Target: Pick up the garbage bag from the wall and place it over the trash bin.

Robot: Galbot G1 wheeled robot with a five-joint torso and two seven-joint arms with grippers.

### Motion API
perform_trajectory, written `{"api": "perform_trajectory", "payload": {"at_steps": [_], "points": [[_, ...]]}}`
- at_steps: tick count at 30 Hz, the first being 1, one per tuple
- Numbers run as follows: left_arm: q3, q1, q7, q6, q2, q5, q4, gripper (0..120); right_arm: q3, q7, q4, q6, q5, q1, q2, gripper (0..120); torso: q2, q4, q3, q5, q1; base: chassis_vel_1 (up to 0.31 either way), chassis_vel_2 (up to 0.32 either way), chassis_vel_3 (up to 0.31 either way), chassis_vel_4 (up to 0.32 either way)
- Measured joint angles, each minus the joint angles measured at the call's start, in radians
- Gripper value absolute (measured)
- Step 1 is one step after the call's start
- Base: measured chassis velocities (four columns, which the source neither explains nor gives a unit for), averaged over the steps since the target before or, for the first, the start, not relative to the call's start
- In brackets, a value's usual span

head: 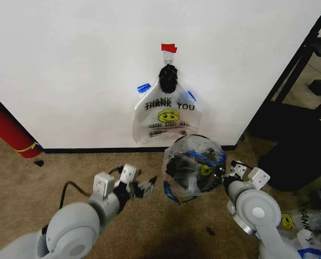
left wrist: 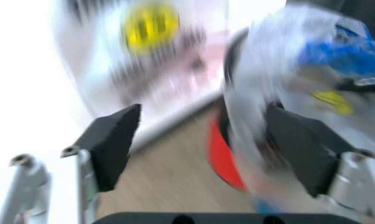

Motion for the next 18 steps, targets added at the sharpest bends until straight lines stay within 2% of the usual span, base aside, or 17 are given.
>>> {"api": "perform_trajectory", "payload": {"at_steps": [1, 2, 4, 7, 8, 9, 13, 18], "points": [[0.050, -0.055, 0.030, -0.015, 0.008, 0.066, 0.017, 93, -0.002, 0.000, 0.000, 0.000, -0.004, -0.003, 0.002, 0, 0.000, -0.0001, 0.000, 0.0001, 0.000, 0.000, 0.000, 0.000, 0.000], [0.050, -0.055, 0.030, -0.015, 0.008, 0.066, 0.017, 93, -0.002, 0.000, 0.000, 0.000, -0.004, -0.003, 0.002, 0, 0.000, -0.0001, 0.000, 0.0001, 0.000, 0.000, 0.000, 0.000, 0.000], [0.179, -0.175, 0.074, -0.035, 0.008, 0.173, 0.044, 98, -0.004, 0.000, -0.001, 0.000, -0.013, -0.008, 0.006, 0, 0.000, -0.0001, 0.000, -0.0001, 0.000, 0.000, 0.000, 0.000, 0.000], [0.341, -0.335, 0.134, -0.046, -0.012, 0.264, 0.065, 97, -0.008, 0.000, -0.007, 0.000, -0.023, -0.007, 0.011, 0, 0.000, -0.0004, 0.000, 0.0003, 0.000, 0.000, 0.000, 0.000, 0.000], [0.382, -0.377, 0.153, -0.048, -0.021, 0.283, 0.072, 97, -0.010, 0.000, -0.008, 0.000, -0.026, -0.006, 0.011, 0, 0.000, -0.0002, 0.000, 0.0001, 0.000, 0.000, 0.000, 0.000, 0.000], [0.382, -0.377, 0.153, -0.048, -0.021, 0.283, 0.072, 97, -0.010, 0.000, -0.008, 0.000, -0.026, -0.006, 0.011, 0, 0.000, -0.0002, 0.000, 0.0001, 0.000, 0.000, 0.000, 0.000, 0.000], [0.540, -0.535, 0.194, -0.057, -0.066, 0.334, 0.139, 95, -0.013, 0.000, -0.008, 0.000, -0.035, -0.011, 0.012, 0, 0.000, -0.0001, 0.000, -0.0001, 0.000, 0.000, 0.000, 0.000, 0.000], [0.641, -0.621, 0.210, -0.062, -0.114, 0.345, 0.199, 92, -0.009, -0.001, -0.008, 0.000, -0.038, -0.019, 0.012, 0, 0.000, -0.0002, 0.000, 0.0000, 0.000, 0.000, 0.000, 0.000, 0.000]]}}
